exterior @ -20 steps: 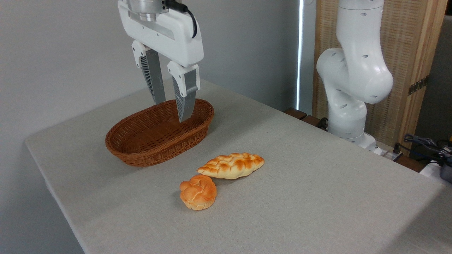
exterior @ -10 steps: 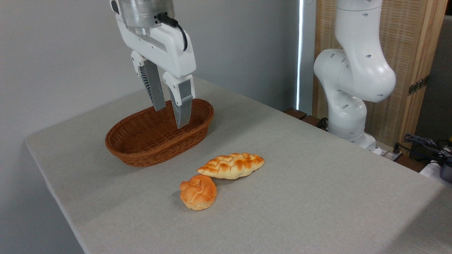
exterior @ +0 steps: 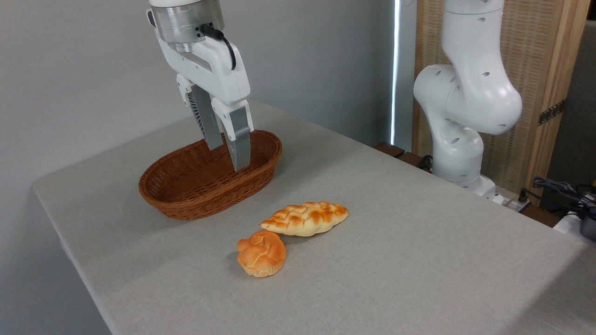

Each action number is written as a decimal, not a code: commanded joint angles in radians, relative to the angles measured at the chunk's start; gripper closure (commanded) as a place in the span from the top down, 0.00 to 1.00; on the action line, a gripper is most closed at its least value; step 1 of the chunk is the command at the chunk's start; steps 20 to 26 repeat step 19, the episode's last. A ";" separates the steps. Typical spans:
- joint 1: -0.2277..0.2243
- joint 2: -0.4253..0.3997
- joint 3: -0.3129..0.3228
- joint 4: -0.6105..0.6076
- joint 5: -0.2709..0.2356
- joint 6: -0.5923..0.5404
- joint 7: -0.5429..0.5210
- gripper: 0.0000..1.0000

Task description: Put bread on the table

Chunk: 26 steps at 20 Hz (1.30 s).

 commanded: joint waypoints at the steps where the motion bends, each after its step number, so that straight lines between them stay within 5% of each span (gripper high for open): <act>1: 0.002 -0.013 0.051 0.003 0.010 0.017 0.008 1.00; 26: 0.002 -0.016 0.063 0.005 0.010 0.004 0.010 1.00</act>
